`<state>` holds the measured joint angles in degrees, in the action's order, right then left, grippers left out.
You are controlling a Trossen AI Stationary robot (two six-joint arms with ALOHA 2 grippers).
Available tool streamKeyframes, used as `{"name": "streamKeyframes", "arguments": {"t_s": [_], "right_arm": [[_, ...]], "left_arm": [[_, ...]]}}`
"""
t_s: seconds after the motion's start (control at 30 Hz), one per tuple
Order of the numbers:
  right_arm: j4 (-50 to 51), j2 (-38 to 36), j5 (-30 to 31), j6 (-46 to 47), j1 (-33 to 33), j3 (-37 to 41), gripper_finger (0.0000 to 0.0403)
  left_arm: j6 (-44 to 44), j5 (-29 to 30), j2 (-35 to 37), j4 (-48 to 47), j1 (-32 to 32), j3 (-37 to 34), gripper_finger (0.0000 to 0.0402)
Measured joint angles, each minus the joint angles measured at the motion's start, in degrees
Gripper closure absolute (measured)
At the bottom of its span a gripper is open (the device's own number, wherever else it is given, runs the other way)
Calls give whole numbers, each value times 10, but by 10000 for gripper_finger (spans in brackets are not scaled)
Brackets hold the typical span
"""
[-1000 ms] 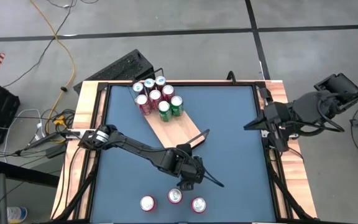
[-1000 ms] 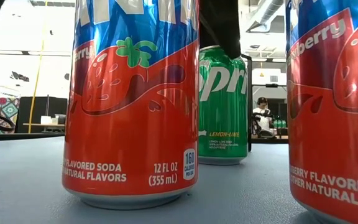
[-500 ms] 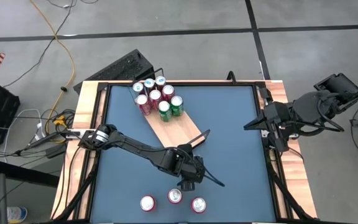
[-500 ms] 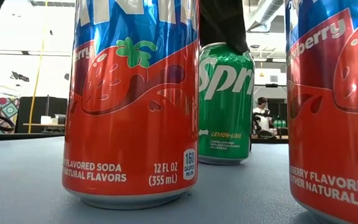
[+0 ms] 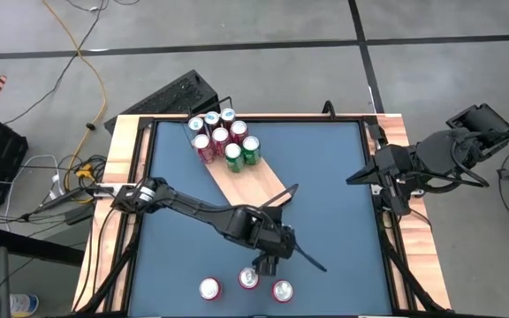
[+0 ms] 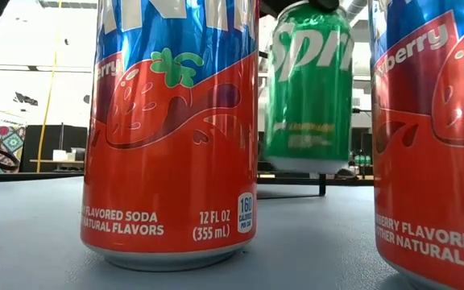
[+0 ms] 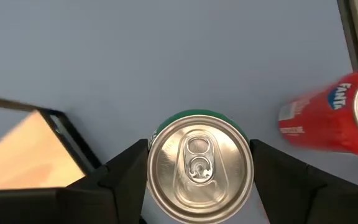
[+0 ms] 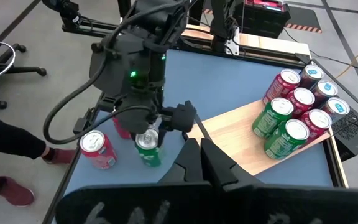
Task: Place canned beverage on shelf
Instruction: Put the green soda can on the shelf aligned with the other green soda cans
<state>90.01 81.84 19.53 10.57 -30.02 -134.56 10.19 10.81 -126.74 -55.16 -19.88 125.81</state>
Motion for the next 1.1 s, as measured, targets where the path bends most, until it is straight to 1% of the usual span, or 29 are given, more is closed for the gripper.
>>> {"name": "streamKeyframes", "arguments": {"t_s": [0.13,0.3,0.4,0.47,0.7,0.8,0.93,1.1], "right_arm": [[0,0,0,-2,0,0,403],[0,0,0,-5,0,0,403],[0,0,0,-10,0,0,403],[0,0,0,-14,0,0,403],[0,0,1,-28,2,0,403],[0,0,1,-36,6,0,403],[0,0,1,-37,24,0,403],[0,0,2,-45,56,0,403]], "left_arm": [[-43,-4,0,-12,0,31,172],[-108,-65,2,-25,5,89,172],[-145,-95,29,-9,8,81,172],[-156,-110,47,-20,10,87,172],[-213,-107,119,-74,13,89,172],[-230,-105,146,-112,19,89,172],[-268,-98,185,-165,26,88,172],[-323,-71,229,-237,45,88,172]]}}
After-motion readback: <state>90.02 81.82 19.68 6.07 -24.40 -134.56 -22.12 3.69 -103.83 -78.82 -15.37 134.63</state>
